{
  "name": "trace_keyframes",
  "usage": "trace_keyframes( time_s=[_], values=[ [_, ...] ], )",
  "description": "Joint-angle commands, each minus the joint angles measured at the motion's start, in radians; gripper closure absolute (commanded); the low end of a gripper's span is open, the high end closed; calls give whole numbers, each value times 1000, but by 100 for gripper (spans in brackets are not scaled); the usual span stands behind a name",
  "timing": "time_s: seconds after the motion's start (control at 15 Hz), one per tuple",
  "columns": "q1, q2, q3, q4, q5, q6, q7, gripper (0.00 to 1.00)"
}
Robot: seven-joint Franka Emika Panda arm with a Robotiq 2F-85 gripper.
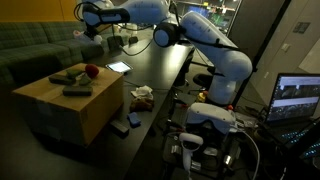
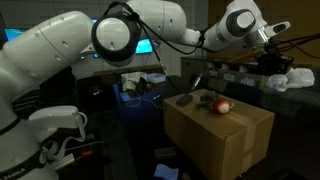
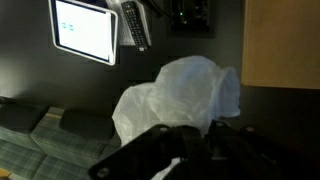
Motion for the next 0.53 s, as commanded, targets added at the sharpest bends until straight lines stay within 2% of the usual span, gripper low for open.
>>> trace_keyframes(
  time_s=[0.0,0.47],
  values=[
    [11,-130,-36,-133,-16,-96,18,91],
    [31,-345,-93,-442,-24,-269,23,91]
  ],
)
